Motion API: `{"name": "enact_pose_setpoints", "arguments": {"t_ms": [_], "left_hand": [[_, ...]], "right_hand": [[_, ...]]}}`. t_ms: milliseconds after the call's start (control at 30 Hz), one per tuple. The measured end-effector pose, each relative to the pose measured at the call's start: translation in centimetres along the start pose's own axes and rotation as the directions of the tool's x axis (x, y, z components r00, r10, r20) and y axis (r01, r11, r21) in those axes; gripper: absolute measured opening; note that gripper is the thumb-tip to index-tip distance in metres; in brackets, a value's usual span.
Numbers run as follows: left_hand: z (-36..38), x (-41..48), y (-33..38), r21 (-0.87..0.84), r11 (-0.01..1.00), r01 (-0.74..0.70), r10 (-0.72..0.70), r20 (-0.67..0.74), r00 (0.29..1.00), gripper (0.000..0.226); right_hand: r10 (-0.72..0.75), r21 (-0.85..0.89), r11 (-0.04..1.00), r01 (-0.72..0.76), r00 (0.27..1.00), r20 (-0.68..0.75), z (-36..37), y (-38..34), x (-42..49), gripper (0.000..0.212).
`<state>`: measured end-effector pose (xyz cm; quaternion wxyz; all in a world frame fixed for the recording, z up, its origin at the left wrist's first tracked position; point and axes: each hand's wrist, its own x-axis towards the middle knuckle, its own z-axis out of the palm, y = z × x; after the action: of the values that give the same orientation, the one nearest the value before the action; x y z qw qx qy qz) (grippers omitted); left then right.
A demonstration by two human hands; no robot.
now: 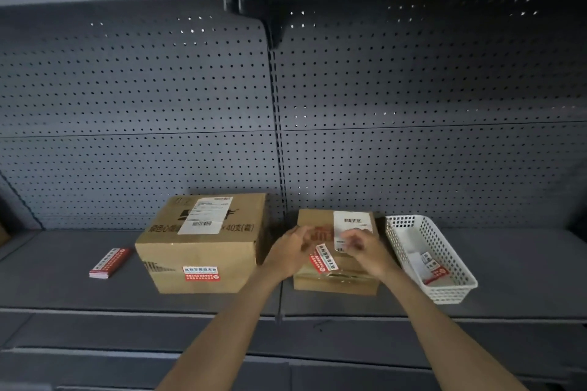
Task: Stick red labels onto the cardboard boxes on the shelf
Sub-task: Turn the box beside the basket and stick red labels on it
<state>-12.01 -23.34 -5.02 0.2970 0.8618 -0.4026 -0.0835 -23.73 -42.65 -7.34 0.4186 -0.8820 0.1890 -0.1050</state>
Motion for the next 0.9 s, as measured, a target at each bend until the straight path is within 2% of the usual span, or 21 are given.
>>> {"name": "enact_pose_setpoints", "arguments": {"t_ms": [133, 300, 600, 733, 900], "left_hand": [[1.2, 0.2, 1.0, 0.262, 0.965, -0.004, 0.004, 0.0, 1.0, 0.04], [2.0, -0.3, 1.9, 0.405, 0.914, -0.017, 0.003, 0.034, 0.999, 0.041], [1.9, -0.3, 1.8, 0.185, 0.982, 0.026, -0.003, -0.121, 0.993, 0.018], [2.4, 0.2, 1.7, 0.041, 0.999, 0.034, -0.027, -0.17, 0.985, 0.022], [2.5, 0.5, 2.1, -0.078, 0.997, 0.017, -0.029, -0.161, 0.987, 0.023]], "right_hand": [[-0.019, 0.024, 1.0, 0.019, 1.0, 0.011, -0.1, 0.5, 0.2, 0.016], [-0.026, -0.004, 1.0, 0.026, 1.0, -0.003, 0.1, 0.3, -0.1, 0.016], [0.016, 0.015, 1.0, -0.016, 1.0, 0.001, 0.2, 0.3, -0.1, 0.022], [0.034, 0.016, 0.999, -0.034, 0.999, -0.008, 0.4, 0.0, 0.0, 0.02], [0.05, 0.034, 0.998, -0.049, 0.999, -0.01, 0.6, -0.1, -0.3, 0.025]]}}
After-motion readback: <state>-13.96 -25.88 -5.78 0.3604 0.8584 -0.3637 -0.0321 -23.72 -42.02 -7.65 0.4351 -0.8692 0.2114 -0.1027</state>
